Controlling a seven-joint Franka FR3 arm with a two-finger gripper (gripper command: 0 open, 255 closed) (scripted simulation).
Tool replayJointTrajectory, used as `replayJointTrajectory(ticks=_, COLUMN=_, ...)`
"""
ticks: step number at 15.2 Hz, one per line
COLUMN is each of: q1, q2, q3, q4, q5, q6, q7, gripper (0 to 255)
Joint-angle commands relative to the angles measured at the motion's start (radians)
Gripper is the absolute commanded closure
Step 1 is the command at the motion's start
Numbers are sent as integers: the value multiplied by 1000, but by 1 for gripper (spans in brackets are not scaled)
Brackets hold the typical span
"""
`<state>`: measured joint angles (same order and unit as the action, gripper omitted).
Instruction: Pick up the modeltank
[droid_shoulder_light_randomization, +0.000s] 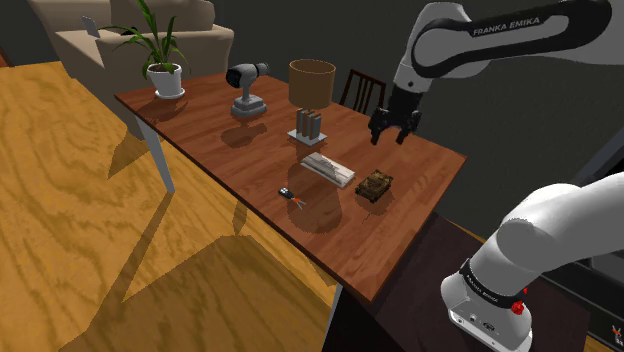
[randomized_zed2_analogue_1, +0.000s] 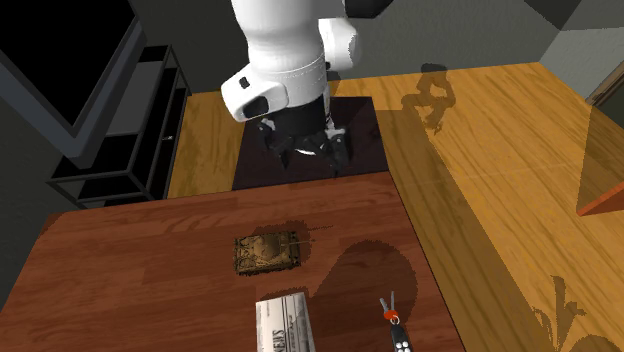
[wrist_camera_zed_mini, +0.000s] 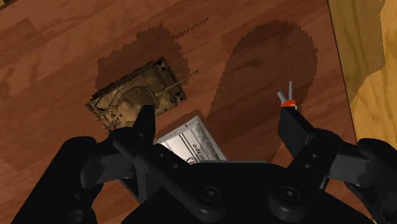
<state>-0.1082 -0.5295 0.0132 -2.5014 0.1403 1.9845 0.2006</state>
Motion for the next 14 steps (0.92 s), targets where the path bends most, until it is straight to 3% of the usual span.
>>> replayJointTrajectory(ticks=1, q1=-25, q2=58, q3=7, q4=-14, q5=3, q6=66, q7=65, gripper=0)
replayJointTrajectory(ticks=14, q1=-152, q2=443, q3=4, q4=-52, q5=14, q6=430, q7=451, gripper=0)
